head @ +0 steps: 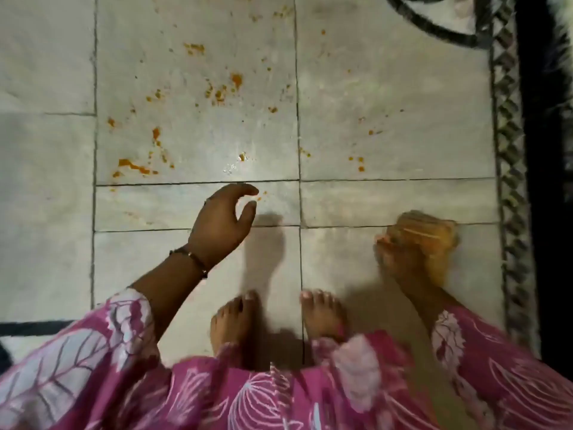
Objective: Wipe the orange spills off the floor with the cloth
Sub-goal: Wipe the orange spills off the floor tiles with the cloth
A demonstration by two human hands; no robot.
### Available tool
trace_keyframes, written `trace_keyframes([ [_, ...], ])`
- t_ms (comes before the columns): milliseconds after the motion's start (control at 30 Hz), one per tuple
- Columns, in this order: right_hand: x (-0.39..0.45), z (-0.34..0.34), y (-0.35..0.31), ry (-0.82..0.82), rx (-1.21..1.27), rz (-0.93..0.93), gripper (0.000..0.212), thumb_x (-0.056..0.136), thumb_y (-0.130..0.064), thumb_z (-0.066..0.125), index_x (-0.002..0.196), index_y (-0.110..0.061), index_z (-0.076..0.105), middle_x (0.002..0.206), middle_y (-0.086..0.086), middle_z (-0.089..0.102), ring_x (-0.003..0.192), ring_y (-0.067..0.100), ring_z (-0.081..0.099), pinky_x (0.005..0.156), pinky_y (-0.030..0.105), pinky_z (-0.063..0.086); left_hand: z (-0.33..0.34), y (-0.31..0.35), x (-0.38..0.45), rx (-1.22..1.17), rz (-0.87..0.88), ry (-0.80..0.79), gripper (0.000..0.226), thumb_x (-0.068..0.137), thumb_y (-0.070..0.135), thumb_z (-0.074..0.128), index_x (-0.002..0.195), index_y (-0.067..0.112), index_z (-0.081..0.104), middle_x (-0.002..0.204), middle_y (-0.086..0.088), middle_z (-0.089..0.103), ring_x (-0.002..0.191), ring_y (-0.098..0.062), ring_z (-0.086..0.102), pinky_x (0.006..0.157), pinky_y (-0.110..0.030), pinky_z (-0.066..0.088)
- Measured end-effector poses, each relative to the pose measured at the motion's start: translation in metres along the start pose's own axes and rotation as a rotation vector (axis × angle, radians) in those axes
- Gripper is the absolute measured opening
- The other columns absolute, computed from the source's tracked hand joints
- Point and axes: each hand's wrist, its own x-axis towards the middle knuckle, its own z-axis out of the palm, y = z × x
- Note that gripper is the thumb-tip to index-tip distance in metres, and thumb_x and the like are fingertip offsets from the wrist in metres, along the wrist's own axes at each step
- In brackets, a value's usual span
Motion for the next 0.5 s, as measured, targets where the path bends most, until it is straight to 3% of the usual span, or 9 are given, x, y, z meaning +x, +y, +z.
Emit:
trace_keyframes([
  [100,0.035,0.016,0.028,0.336,-0.234,0.022,0.076,0.083,-0.058,0.042,0.146,-0.020,0.022,0.148,0.022,0.027,0.131,0.047,0.029,0.105,0.062,0.027,0.018,-0.054,0.030,0.166,0.180,-0.023,0.032,0.088,0.024,0.051,0.115,0.011,0.060,0.116,-0.006,0.063,0.108,-0.021,0.055,0.091,-0.018,0.034],
  [167,0.041,0.014,0.050,0.430,-0.297,-0.039,0.091,0.078,-0.062,0.040,0.149,-0.012,0.014,0.154,0.024,0.013,0.139,0.048,0.009,0.109,0.063,0.009,0.015,-0.089,0.043,0.271,0.305,-0.030,0.033,0.088,0.023,0.051,0.117,0.008,0.058,0.118,-0.010,0.061,0.112,-0.023,0.052,0.095,-0.025,0.035],
  [233,0.047,0.013,0.071,0.382,-0.481,-0.136,0.100,0.073,-0.070,0.034,0.149,-0.010,0.011,0.153,0.025,0.012,0.139,0.048,0.006,0.109,0.063,0.004,0.007,-0.115,0.048,0.336,0.377,0.019,0.035,0.089,0.025,0.051,0.118,0.005,0.058,0.121,-0.013,0.060,0.118,-0.025,0.049,0.100,-0.029,0.035],
  [300,0.057,0.016,0.083,0.237,-0.738,-0.267,0.097,0.075,-0.073,0.028,0.147,-0.009,0.024,0.152,0.025,0.018,0.137,0.047,0.012,0.107,0.065,0.011,0.002,-0.133,0.048,0.348,0.411,0.046,0.038,0.090,0.028,0.050,0.117,0.003,0.058,0.123,-0.017,0.058,0.123,-0.027,0.048,0.104,-0.031,0.033],
  [367,0.058,0.028,0.084,0.107,-0.842,-0.374,0.080,0.085,-0.068,0.016,0.147,-0.019,0.031,0.156,0.016,0.017,0.140,0.044,0.013,0.097,0.071,0.030,0.001,-0.143,0.040,0.402,0.427,0.057,0.041,0.090,0.033,0.048,0.119,0.004,0.057,0.126,-0.017,0.056,0.125,-0.029,0.046,0.105,-0.038,0.035],
  [433,0.055,0.037,0.064,0.112,-0.919,-0.659,0.065,0.090,-0.060,0.019,0.145,-0.026,0.027,0.150,0.011,0.025,0.135,0.038,0.023,0.079,0.067,0.046,0.003,-0.144,0.033,0.418,0.454,0.095,0.042,0.090,0.033,0.048,0.121,0.006,0.056,0.129,-0.015,0.054,0.127,-0.030,0.044,0.103,-0.048,0.037],
  [500,0.039,0.047,0.027,-0.014,-1.024,-0.915,0.066,0.089,-0.065,0.023,0.141,-0.026,0.031,0.143,0.009,0.033,0.128,0.038,0.031,0.078,0.063,0.047,0.009,-0.141,0.023,0.362,0.393,0.111,0.042,0.089,0.031,0.048,0.124,0.008,0.053,0.131,-0.013,0.053,0.129,-0.028,0.042,0.104,-0.051,0.035],
])
